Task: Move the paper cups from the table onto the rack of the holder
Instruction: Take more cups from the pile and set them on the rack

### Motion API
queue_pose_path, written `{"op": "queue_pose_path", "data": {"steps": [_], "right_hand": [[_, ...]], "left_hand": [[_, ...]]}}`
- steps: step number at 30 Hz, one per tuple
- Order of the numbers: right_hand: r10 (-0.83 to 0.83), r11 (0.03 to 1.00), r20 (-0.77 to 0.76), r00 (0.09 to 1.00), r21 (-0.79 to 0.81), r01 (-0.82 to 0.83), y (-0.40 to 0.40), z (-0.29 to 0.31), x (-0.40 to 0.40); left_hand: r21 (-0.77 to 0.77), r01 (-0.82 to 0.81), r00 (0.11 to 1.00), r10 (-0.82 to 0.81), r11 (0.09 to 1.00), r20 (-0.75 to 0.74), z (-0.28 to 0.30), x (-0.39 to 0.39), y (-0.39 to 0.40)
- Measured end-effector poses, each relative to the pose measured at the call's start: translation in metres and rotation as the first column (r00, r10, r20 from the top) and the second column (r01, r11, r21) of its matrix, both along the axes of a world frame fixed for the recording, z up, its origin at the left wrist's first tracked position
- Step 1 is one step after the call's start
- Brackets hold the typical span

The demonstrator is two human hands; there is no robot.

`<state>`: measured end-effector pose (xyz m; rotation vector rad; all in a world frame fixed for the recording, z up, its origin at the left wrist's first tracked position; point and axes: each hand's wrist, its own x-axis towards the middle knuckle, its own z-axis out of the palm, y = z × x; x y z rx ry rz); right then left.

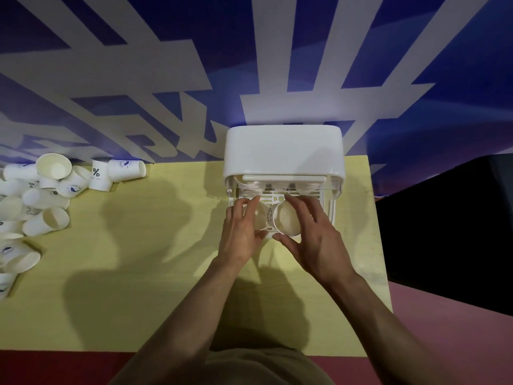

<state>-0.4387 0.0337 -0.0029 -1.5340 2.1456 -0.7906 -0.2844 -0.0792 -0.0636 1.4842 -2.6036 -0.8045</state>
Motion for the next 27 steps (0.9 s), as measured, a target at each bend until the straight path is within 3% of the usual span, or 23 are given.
{"op": "queue_pose_path", "data": {"steps": [7, 15, 27], "right_hand": [[0.167, 0.985, -0.079, 0.983, 0.057, -0.162, -0.034, 0.004, 0.012], [0.321, 0.926, -0.149, 0.935, 0.257, -0.277, -0.061, -0.024, 0.027], [0.326, 0.898, -0.140, 0.935, 0.356, -0.259, -0.064, -0.053, 0.035]], "left_hand": [[-0.102, -0.010, 1.000, 0.011, 0.995, 0.010, 0.025, 0.034, 0.000], [-0.099, -0.038, 0.998, 0.042, 0.994, 0.042, 0.041, 0.063, 0.005], [-0.038, -0.087, 0.990, 0.091, 0.995, 0.105, 0.031, 0.098, 0.023]]}}
